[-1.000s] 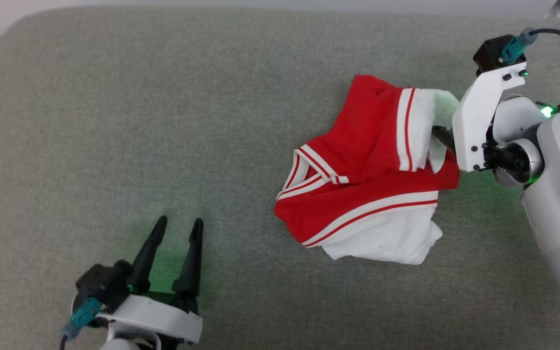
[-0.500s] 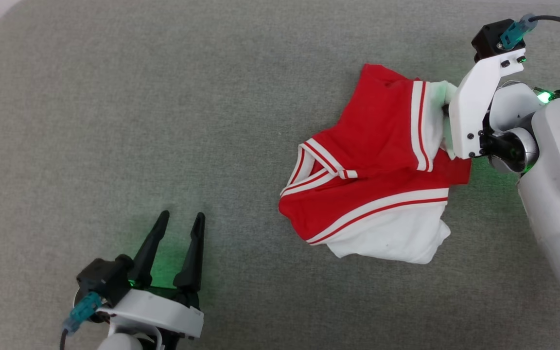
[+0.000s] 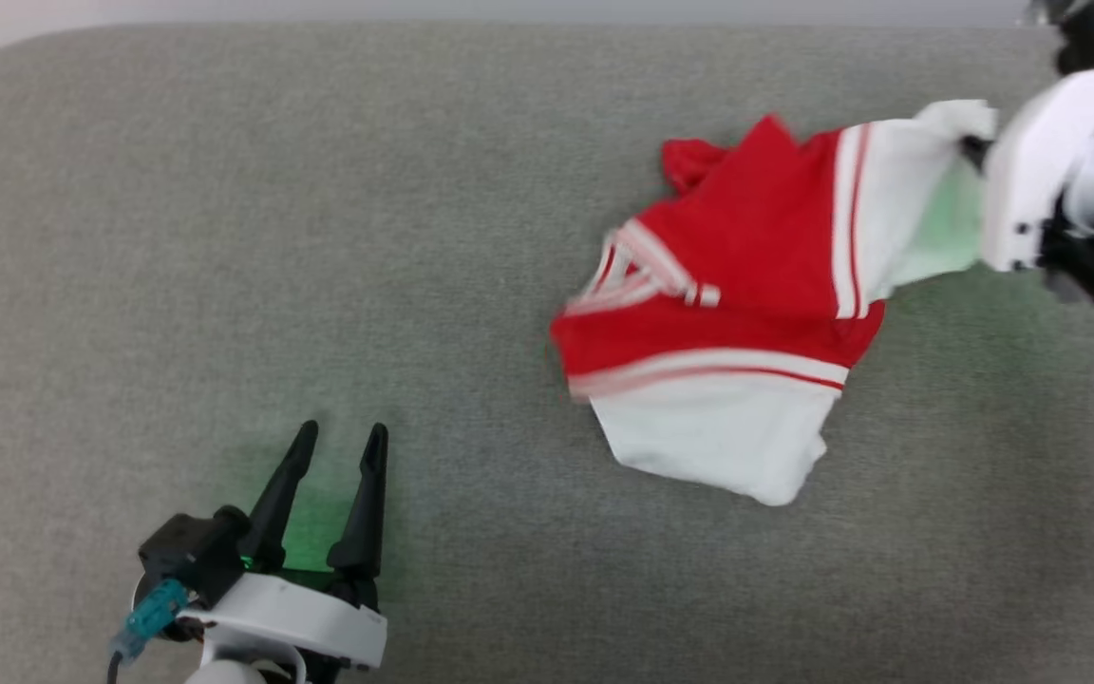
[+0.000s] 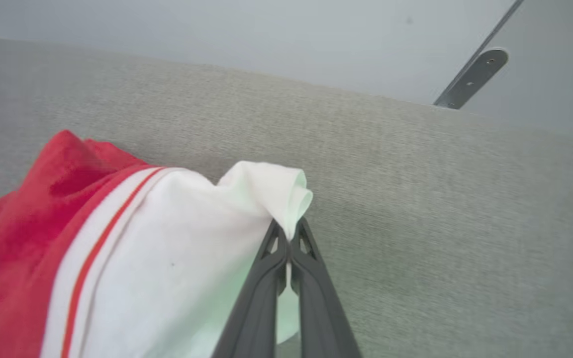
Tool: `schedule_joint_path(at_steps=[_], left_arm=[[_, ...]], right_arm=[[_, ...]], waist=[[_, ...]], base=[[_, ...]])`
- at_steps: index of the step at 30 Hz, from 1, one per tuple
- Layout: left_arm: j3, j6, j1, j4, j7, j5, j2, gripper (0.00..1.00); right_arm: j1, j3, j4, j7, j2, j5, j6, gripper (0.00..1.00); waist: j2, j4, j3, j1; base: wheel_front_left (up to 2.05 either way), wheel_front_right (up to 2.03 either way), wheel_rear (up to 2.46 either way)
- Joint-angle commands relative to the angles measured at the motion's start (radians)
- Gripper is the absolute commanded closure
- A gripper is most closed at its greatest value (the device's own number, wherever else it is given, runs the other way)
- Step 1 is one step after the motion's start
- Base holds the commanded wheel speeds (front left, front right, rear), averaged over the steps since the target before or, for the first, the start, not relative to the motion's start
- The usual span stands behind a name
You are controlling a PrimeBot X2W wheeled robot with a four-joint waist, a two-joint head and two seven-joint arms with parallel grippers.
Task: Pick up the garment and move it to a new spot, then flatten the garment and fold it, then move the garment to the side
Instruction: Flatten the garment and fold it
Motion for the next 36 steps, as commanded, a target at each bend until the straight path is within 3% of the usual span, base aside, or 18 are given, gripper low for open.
schedule_joint_path(at_steps=[1,12,23,24,25,26,27,28,29,36], left_arm=[[0.004,-0.002,0.011,-0.003,-0.001,0.001,0.004,0.00],[-0.002,-0.002,0.014,-0.009,-0.001,-0.001,0.014,0.00],[-0.033,-0.002,-0.021,-0.004,-0.001,-0.005,0.021,0.00],[-0.034,-0.002,-0.024,-0.004,-0.001,-0.006,0.022,0.00],[-0.036,-0.002,-0.026,-0.003,-0.001,-0.005,0.023,0.00],[-0.037,-0.002,-0.027,-0.003,-0.001,-0.005,0.023,0.00],[-0.039,-0.002,-0.028,-0.002,-0.001,-0.006,0.024,0.00],[-0.040,-0.002,-0.027,0.000,-0.001,-0.006,0.026,0.00],[-0.039,-0.002,-0.027,0.001,-0.001,-0.006,0.027,0.00],[-0.041,-0.002,-0.026,0.002,-0.001,-0.007,0.052,0.00]], right_arm=[[0.025,-0.013,-0.017,0.005,-0.014,0.004,-0.001,1.00],[0.259,-0.198,-0.222,0.097,-0.147,-0.040,-0.001,1.00],[0.331,-0.411,-0.200,-0.035,-0.073,-0.193,-0.001,1.00],[0.324,-0.418,-0.192,-0.046,-0.068,-0.211,-0.001,0.94],[0.317,-0.426,-0.181,-0.059,-0.063,-0.227,-0.001,0.69],[0.310,-0.439,-0.172,-0.071,-0.057,-0.238,-0.001,0.55],[0.306,-0.445,-0.162,-0.080,-0.051,-0.251,-0.001,0.48],[0.304,-0.444,-0.155,-0.089,-0.048,-0.269,-0.001,0.13],[0.301,-0.450,-0.150,-0.100,-0.043,-0.279,-0.001,0.00],[0.330,-0.435,-0.163,-0.201,-0.036,-0.319,-0.001,0.00]], waist=[[0.0000,-0.017,-0.012,0.0000],[0.0000,-0.051,0.000,0.0000],[0.0000,-0.046,0.036,0.0000],[0.0000,-0.045,0.039,0.0000],[0.0000,-0.043,0.041,0.0000],[0.0000,-0.042,0.043,0.0000],[0.0000,-0.041,0.043,0.0000],[0.0000,-0.041,0.042,0.0000],[0.0000,-0.042,0.041,0.0000],[0.0000,-0.062,-0.009,0.0000]], base=[[0.00,0.00,0.00],[0.00,0.00,0.00],[0.00,0.00,0.00],[0.00,0.00,0.00],[0.00,0.00,0.00],[0.00,0.00,0.00],[0.00,0.00,0.00],[0.00,0.00,0.00],[0.00,0.00,0.00],[0.00,0.00,0.00]])
